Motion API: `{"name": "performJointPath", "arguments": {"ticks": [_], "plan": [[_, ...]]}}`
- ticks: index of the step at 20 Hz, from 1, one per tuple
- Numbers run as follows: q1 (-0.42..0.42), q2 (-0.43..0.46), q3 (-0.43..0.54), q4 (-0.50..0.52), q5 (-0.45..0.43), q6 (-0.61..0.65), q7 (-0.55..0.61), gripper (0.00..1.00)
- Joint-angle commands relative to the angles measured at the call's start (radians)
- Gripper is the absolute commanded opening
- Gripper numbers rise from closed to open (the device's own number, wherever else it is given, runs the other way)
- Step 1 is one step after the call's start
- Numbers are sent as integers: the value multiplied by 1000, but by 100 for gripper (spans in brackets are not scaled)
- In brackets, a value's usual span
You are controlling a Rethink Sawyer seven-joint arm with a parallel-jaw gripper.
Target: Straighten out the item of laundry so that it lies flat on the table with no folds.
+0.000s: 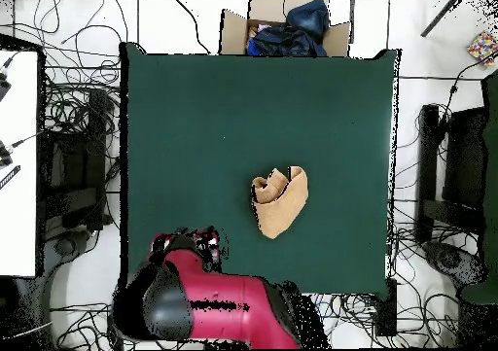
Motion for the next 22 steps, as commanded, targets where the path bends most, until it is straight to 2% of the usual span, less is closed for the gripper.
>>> {"name": "performJointPath", "arguments": {"ticks": [1, 5, 10, 12, 15, 18, 20, 22], "plan": [[-180, 204, 189, 108, 9, -229, 49, 100], [-230, 235, 215, 65, -24, -216, 67, 100], [-203, 242, 193, 21, 9, -219, 143, 100], [-159, 230, 140, 13, 42, -251, 213, 100], [-75, 224, 52, -66, 73, -197, 252, 100], [-32, 218, 1, -128, 84, -135, 259, 100], [-22, 225, -21, -150, 83, -120, 247, 100], [-58, 239, 9, -144, 91, -130, 224, 100]]}}
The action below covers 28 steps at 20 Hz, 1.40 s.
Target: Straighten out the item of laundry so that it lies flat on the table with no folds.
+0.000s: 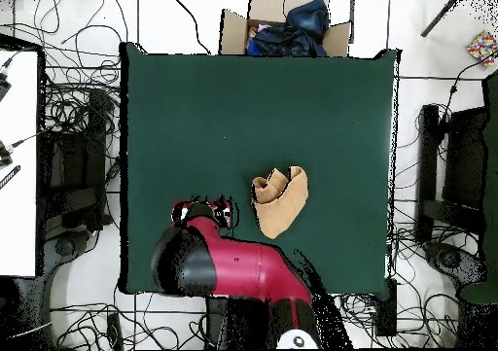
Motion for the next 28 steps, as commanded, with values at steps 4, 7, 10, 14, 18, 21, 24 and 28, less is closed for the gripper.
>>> {"name": "performJointPath", "arguments": {"ticks": [4, 7, 10, 14, 18, 21, 24, 28], "plan": [[-33, 67, -33, -113, 55, 90, 180, 100], [-86, 65, 0, -107, 26, 105, 126, 100], [-153, 45, 66, -95, -13, 147, 34, 100], [-246, -3, 129, -49, -34, 193, -41, 100], [-328, 24, 151, -41, -95, 158, -69, 100], [-404, 110, 175, -54, -143, 136, -83, 100], [-455, 131, 170, -32, -163, 133, -45, 100], [-510, 54, 190, 8, -174, 162, -31, 100]]}}
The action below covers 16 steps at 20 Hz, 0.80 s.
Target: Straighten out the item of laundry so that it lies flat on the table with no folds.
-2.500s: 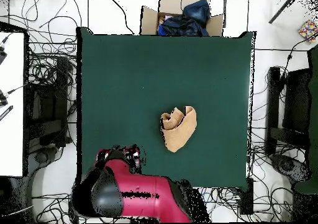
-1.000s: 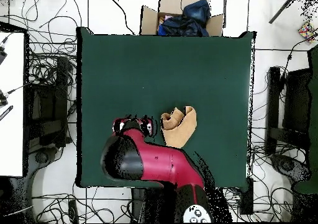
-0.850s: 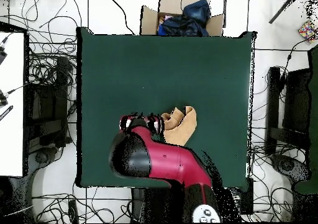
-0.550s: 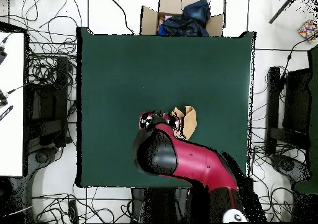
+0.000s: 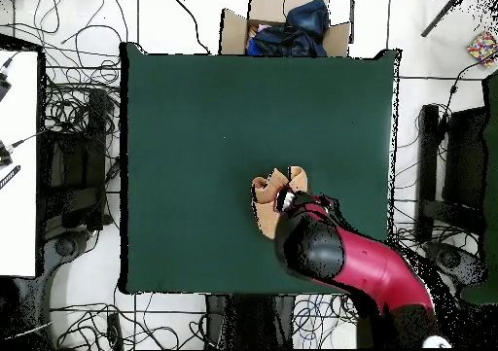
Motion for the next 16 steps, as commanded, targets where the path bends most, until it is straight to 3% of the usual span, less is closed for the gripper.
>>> {"name": "performJointPath", "arguments": {"ticks": [1, 5, 8, 12, 16], "plan": [[-75, -15, 108, 78, -55, 108, -32, 100], [-124, -52, 188, 131, -32, 37, 35, 100], [-107, -51, 226, 121, 29, 49, 101, 100], [27, -22, 121, -26, 61, 238, 153, 100], [120, 59, 62, -155, 100, 235, 233, 100]]}}
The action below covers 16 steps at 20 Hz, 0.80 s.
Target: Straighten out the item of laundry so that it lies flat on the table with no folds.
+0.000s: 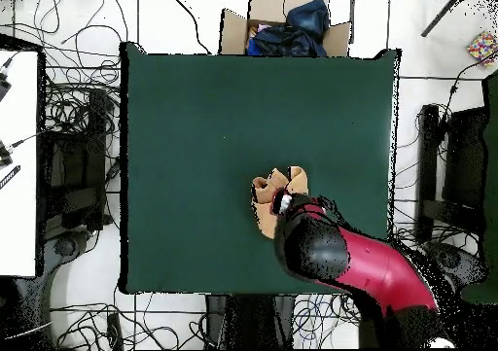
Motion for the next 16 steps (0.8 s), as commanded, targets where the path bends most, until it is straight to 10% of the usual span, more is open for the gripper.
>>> {"name": "performJointPath", "arguments": {"ticks": [1, 16], "plan": [[149, 128, -15, -188, 100, 157, 239, 100], [143, 276, -93, -134, 138, -163, 237, 100]]}}
